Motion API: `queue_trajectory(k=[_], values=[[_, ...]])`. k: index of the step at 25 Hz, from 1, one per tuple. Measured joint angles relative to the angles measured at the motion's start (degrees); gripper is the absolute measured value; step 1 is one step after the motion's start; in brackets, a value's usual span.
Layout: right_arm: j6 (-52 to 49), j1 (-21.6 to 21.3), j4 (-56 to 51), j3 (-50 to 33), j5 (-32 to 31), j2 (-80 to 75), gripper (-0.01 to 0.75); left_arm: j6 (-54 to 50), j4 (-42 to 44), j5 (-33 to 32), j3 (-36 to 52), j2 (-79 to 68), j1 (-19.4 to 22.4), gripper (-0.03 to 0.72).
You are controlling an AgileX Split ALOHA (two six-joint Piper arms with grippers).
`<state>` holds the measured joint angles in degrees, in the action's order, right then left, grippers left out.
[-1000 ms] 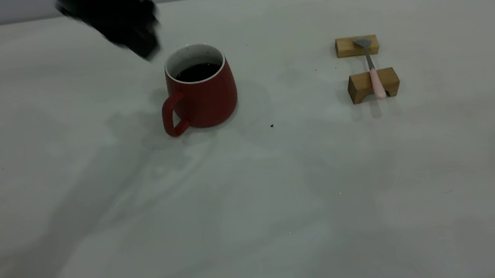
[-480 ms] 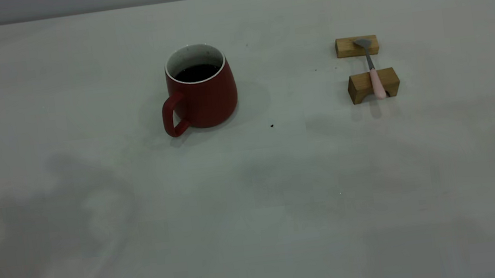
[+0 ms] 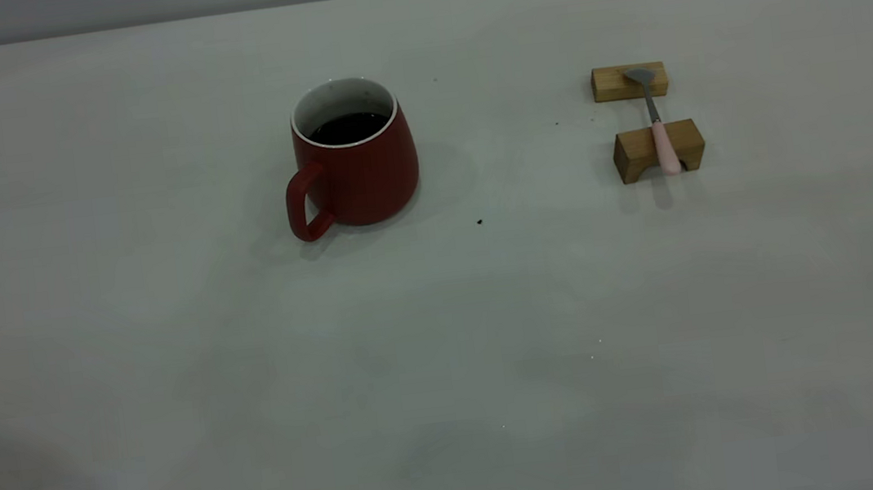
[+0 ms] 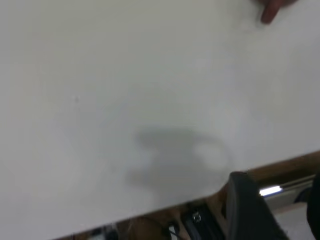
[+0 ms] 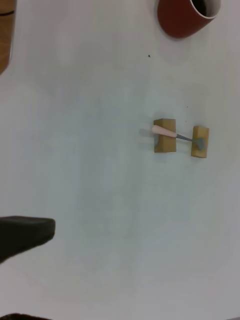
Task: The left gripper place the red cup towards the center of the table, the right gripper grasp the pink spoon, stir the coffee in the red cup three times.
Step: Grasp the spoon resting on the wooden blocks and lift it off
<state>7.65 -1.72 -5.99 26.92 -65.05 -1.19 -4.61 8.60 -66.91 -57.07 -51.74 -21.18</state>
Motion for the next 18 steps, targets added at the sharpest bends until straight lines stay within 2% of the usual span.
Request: queue_trajectory(k=[2,7,9,12,18], values=[[0.00,0.00,0.00,0.00,0.00,0.00,0.418,-0.05,-1.40,0.00,6.11,6.19,2.04,0.363],[0.00,0.00,0.00,0.00,0.00,0.00,0.418,-0.18,-4.22,0.51,22.62,25.30,14.10,0.363],[0.00,0.00,0.00,0.00,0.00,0.00,0.418,-0.18,-4.43,1.32,26.81,32.01,16.72,0.363],[0.00,0.00,0.00,0.00,0.00,0.00,0.418,-0.18,-4.61,2.10,28.66,40.20,18.20,0.363],[0.00,0.00,0.00,0.00,0.00,0.00,0.418,-0.20,-4.26,2.39,28.99,47.69,18.40,0.363]])
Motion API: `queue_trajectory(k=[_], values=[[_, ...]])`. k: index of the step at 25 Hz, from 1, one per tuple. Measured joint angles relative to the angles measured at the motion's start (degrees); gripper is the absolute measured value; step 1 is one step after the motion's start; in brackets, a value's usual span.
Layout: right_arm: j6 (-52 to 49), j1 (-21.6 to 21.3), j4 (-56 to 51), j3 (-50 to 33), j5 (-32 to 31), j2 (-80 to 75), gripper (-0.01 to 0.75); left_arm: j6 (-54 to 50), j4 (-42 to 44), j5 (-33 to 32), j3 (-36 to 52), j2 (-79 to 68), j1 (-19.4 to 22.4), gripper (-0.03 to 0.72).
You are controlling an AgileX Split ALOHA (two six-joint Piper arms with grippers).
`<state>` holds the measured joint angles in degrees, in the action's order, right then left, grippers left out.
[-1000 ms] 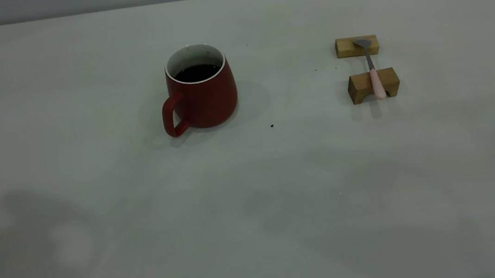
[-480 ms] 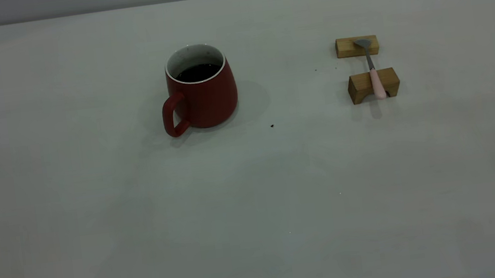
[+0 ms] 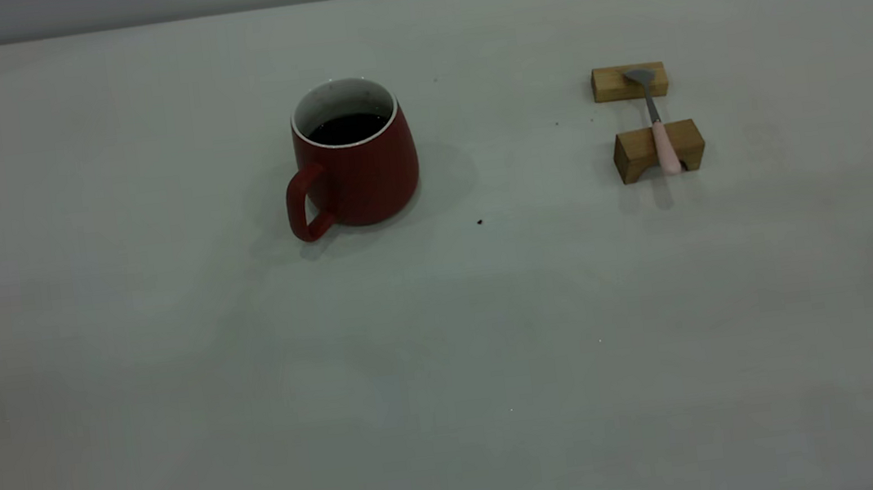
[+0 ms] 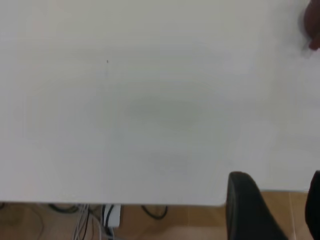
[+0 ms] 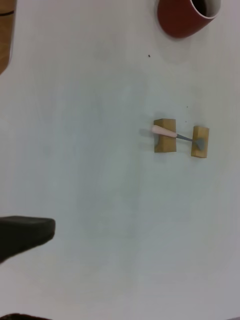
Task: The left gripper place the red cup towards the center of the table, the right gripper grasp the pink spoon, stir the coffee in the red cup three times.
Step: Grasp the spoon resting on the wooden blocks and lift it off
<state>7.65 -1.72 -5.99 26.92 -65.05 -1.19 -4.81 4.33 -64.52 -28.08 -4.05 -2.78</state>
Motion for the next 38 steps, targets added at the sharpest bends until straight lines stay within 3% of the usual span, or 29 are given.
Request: queue_trajectory(k=[32,35,38], values=[[-2.47,0.00,-3.71,0.86,0.64,-2.75,0.418,3.01,-3.70,-0.23,0.16,5.11,0.00,0.363],[-2.15,0.00,-4.15,3.72,3.18,-11.80,0.447,3.01,-3.70,-0.23,0.16,5.11,0.00,0.363],[-1.69,0.00,-4.47,6.41,7.99,-24.32,0.528,3.01,-3.70,-0.23,0.16,5.11,0.00,0.363]])
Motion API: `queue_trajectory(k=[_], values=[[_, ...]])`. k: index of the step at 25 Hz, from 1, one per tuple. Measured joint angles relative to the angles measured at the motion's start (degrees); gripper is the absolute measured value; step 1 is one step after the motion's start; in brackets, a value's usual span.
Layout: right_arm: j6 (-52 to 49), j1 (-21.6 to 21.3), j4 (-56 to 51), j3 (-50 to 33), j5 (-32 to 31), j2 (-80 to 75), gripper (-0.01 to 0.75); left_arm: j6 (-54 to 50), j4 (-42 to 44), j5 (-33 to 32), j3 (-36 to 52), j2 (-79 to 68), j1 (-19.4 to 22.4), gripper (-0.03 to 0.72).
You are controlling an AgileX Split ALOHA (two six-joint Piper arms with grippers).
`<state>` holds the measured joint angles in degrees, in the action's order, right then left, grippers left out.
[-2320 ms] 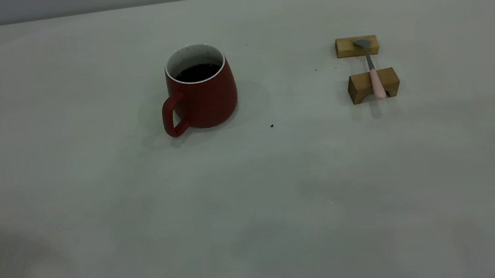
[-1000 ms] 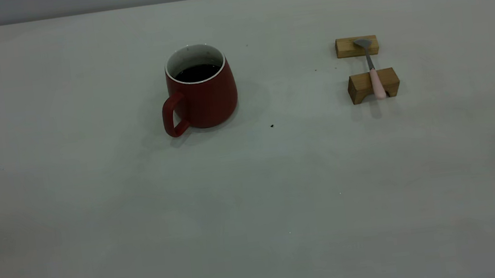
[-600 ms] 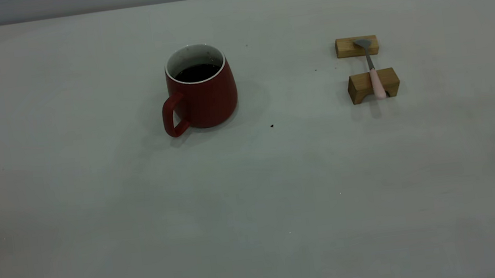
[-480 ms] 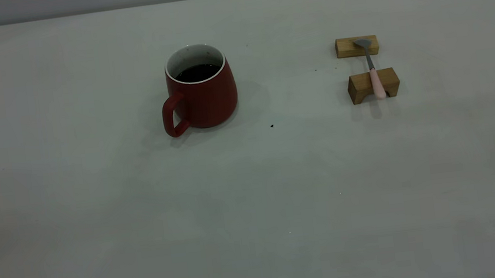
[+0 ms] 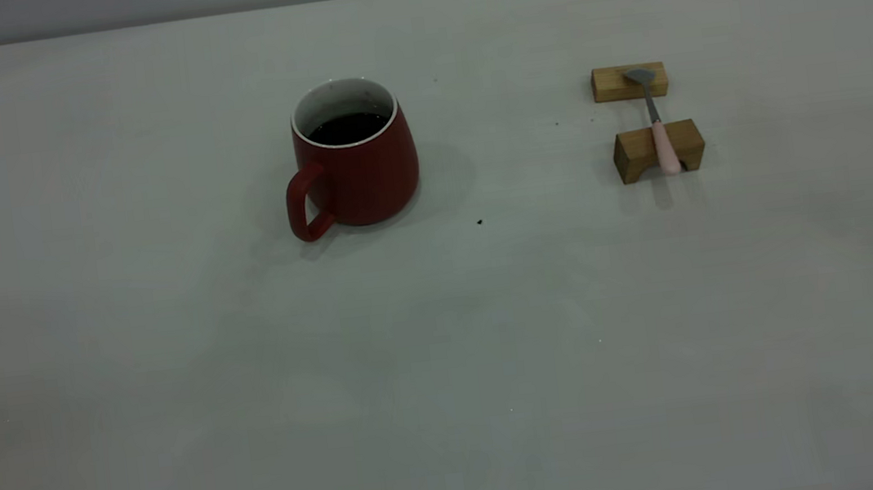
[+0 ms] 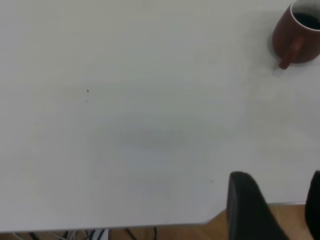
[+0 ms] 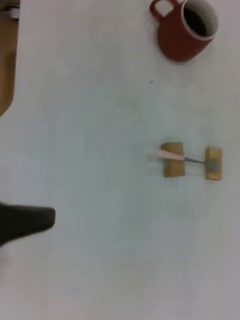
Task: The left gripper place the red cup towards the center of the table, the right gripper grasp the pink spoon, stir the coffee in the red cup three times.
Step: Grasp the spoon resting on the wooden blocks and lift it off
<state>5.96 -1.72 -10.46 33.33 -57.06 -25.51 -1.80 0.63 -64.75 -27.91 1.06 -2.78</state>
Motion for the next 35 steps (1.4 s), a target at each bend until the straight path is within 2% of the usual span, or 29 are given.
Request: queue_trajectory(k=[4,9,14,17,27,35], values=[[1.11,0.00,-1.29,2.90,5.13,-17.44,0.628,0.00,0.00,0.00,0.00,0.00,0.00,0.363],[8.06,0.23,-7.41,3.50,13.80,-36.09,0.646,0.04,-0.05,0.00,0.00,0.00,0.00,0.363],[11.83,6.68,-9.48,5.46,23.40,-53.30,0.646,0.04,-0.14,0.00,0.00,0.00,0.00,0.363],[12.01,10.76,-9.60,8.86,26.87,-62.91,0.646,0.04,-0.14,0.00,0.00,0.00,0.00,0.363],[12.14,18.37,-8.06,25.04,28.35,-87.53,0.638,0.04,-0.14,0.00,0.00,0.00,0.00,0.363],[11.57,19.07,-5.85,36.39,27.16,-99.42,0.619,0.04,-0.14,0.00,0.00,0.00,0.00,0.363]])
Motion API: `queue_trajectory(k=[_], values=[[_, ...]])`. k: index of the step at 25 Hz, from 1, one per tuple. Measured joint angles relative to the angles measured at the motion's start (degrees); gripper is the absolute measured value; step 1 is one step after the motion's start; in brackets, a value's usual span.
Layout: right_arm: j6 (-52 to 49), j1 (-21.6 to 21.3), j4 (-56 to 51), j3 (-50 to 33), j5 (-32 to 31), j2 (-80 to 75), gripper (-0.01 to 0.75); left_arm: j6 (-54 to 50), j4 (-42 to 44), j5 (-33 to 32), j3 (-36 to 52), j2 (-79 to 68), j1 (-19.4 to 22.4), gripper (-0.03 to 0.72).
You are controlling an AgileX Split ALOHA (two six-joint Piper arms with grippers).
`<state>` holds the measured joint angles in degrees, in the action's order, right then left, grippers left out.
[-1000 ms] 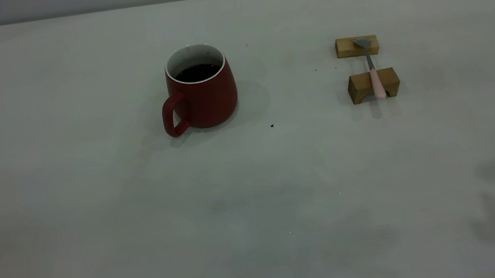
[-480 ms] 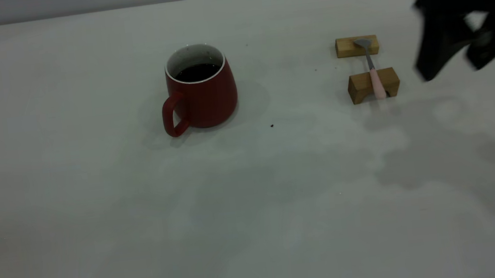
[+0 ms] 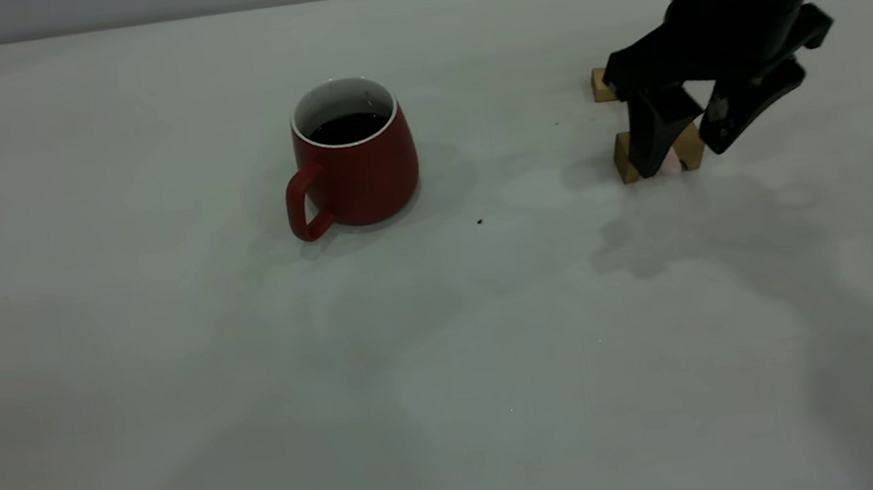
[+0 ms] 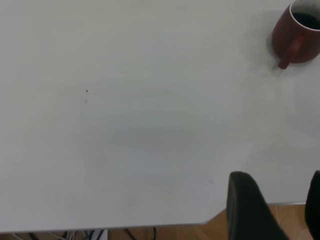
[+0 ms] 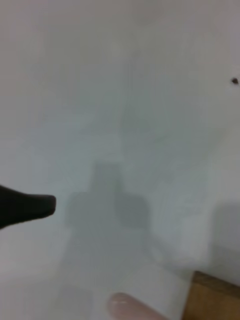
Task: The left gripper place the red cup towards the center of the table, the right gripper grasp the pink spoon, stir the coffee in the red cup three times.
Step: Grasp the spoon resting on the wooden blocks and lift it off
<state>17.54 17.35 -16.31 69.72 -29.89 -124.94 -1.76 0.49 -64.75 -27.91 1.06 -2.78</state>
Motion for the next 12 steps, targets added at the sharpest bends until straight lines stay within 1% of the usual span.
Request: queue_trajectory(k=[7,10,12], values=[[-1.15,0.00,2.69,8.01,-2.73,-6.36,0.618,0.00,0.00,0.00,0.00,0.00,0.00,0.363],[-4.73,0.00,6.21,10.69,-3.90,-8.63,0.621,0.00,0.00,0.00,0.00,0.00,0.00,0.363],[-7.99,0.00,9.36,12.42,-4.95,-9.98,0.642,0.00,0.00,0.00,0.00,0.00,0.00,0.363]])
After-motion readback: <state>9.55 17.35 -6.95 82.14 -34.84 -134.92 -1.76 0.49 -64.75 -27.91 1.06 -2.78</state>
